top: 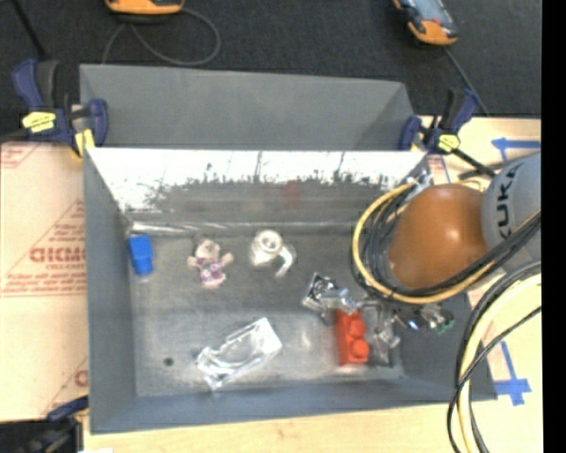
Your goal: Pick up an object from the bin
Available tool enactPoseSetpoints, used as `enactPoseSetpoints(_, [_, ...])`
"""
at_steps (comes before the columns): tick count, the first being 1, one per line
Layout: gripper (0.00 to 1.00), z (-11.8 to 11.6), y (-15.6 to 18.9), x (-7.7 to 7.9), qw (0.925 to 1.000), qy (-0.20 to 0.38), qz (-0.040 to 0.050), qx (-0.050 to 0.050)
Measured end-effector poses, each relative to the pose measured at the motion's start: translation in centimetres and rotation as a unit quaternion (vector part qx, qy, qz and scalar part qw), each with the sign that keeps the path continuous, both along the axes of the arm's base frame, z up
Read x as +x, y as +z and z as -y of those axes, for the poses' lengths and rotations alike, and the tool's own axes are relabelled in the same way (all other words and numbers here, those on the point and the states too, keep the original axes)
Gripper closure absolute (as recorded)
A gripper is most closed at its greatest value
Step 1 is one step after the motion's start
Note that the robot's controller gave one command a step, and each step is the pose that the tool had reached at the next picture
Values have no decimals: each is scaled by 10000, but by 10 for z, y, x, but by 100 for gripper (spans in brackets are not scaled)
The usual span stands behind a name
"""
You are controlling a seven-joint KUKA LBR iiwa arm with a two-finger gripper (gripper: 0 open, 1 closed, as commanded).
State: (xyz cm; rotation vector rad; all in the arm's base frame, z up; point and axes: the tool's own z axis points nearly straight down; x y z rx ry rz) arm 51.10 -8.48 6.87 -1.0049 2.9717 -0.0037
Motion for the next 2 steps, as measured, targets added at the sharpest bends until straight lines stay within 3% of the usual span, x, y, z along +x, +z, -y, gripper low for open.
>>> enactPoseSetpoints(1, [100, -2, 2, -1, 10000, 6, -11, 6])
enactPoseSetpoints(2, [100, 26, 2, 23, 9581, 2866, -9, -12])
